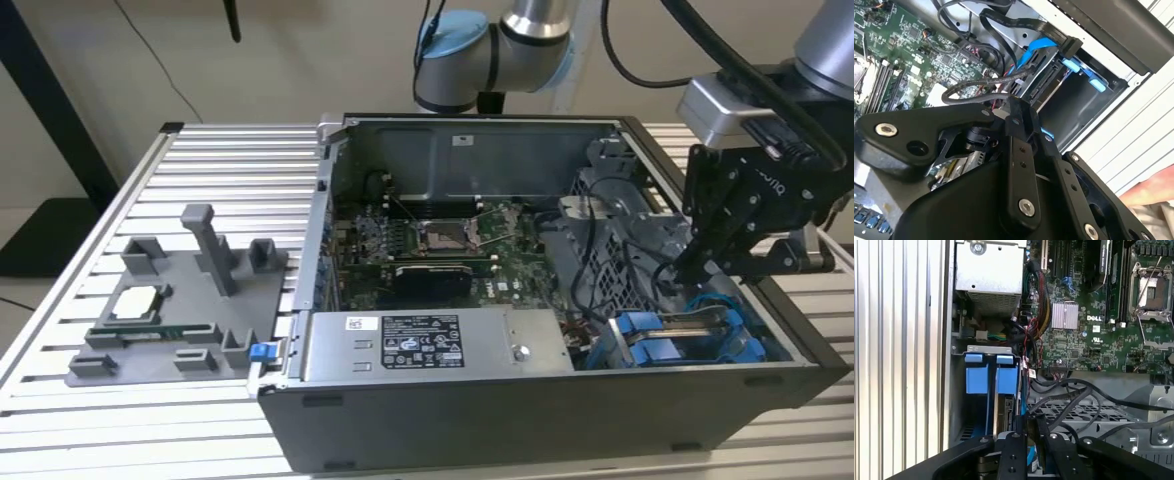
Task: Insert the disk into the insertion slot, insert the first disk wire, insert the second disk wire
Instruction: 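Insert the first disk wire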
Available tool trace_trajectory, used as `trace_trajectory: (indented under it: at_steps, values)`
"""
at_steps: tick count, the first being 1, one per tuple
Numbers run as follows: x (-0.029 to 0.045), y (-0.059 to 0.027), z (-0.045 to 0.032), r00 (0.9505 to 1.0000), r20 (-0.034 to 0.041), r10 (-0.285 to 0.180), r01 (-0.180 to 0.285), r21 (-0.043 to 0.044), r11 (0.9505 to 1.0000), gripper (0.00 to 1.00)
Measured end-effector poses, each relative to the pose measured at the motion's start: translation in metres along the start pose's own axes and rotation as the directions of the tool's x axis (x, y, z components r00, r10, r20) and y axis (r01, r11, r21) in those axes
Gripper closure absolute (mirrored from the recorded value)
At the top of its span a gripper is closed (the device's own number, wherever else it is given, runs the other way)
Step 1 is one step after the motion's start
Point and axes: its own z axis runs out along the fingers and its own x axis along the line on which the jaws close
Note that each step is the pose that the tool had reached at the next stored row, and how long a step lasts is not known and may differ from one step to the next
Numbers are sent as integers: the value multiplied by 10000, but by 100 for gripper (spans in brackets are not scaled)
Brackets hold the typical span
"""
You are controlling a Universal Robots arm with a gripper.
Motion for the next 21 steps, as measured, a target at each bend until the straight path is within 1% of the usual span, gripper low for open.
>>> trace_trajectory:
  at_steps: [8, 12, 21]
  values:
    - [1, 0, 5, 10000, -1, 0, 0, 0, 10000, 100]
    - [14, 0, 18, 10000, 0, 0, 0, 0, 10000, 100]
    - [101, 1, 48, 10000, 0, 0, 0, 0, 10000, 100]
